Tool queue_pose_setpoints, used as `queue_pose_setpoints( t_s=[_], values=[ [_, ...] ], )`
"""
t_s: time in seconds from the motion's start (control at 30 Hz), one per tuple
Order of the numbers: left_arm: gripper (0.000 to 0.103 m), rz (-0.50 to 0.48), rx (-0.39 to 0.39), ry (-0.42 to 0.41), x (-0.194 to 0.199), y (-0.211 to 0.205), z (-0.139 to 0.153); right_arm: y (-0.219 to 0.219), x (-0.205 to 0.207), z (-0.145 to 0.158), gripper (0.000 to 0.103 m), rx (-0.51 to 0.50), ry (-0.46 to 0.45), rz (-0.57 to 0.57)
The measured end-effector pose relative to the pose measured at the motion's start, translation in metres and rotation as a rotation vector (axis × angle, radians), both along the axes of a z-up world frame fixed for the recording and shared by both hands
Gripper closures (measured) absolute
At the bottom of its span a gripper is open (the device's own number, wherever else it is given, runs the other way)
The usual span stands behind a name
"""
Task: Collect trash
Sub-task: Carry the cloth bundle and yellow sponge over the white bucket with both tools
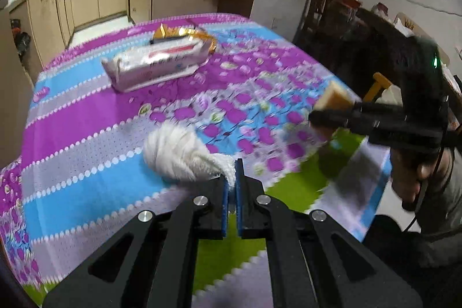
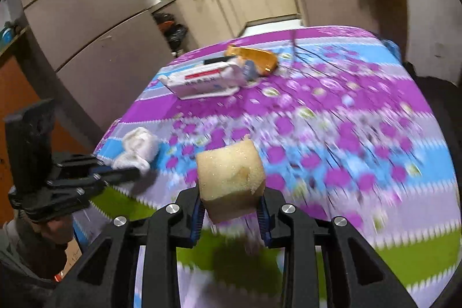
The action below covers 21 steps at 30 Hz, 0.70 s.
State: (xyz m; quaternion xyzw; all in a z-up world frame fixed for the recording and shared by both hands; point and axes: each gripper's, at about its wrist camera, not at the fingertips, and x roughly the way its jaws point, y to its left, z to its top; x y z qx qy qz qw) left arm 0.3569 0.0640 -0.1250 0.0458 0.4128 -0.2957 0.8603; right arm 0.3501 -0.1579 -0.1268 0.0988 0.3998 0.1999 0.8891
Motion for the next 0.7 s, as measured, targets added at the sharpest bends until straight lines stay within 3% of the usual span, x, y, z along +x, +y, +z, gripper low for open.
queue_pose_setpoints(
  t_s=[0.17,0.43,0.7],
  values=[
    [0.101,-0.006,-0.005,-0.077,-0.02,-0.017,0.028,-0.013,-0.028,0.015,0.071,0.018,-0.043,-0.039],
    [0.101,-0.028,-0.001,-0.124,-0.029,-0.053,0.041,-0.036,-0.058,0.036,0.072,0.014,-0.074,-0.101],
    [0.101,-0.075,0.091,-0.184,-0.038,-0.119,0.046,-0.07,-0.088,0.052,0.072,-0.026,-0.08,-0.194]
  ],
)
